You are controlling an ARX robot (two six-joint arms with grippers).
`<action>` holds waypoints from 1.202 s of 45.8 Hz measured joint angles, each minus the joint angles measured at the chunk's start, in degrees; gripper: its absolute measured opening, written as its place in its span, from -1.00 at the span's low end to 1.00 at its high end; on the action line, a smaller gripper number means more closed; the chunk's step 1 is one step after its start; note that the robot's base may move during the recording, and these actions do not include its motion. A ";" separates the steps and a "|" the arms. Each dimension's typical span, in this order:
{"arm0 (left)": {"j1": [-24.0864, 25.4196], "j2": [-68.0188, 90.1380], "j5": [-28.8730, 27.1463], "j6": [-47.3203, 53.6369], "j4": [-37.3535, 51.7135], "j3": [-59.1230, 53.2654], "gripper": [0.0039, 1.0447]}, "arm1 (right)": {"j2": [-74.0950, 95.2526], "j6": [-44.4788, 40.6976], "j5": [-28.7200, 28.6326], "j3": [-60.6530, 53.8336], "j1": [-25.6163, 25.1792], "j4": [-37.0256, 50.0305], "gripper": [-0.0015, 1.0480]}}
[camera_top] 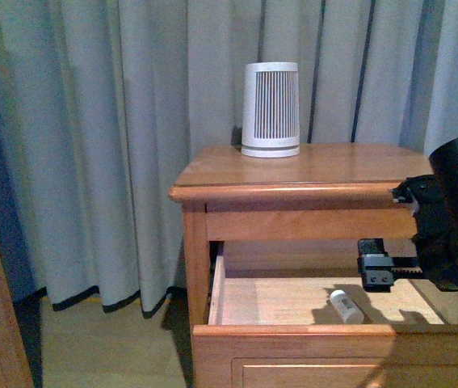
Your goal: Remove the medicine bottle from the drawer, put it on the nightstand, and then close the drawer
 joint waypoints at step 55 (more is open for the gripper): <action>0.00 0.00 0.00 0.00 0.00 0.00 0.88 | 23.50 2.62 4.55 24.98 5.62 -9.38 0.13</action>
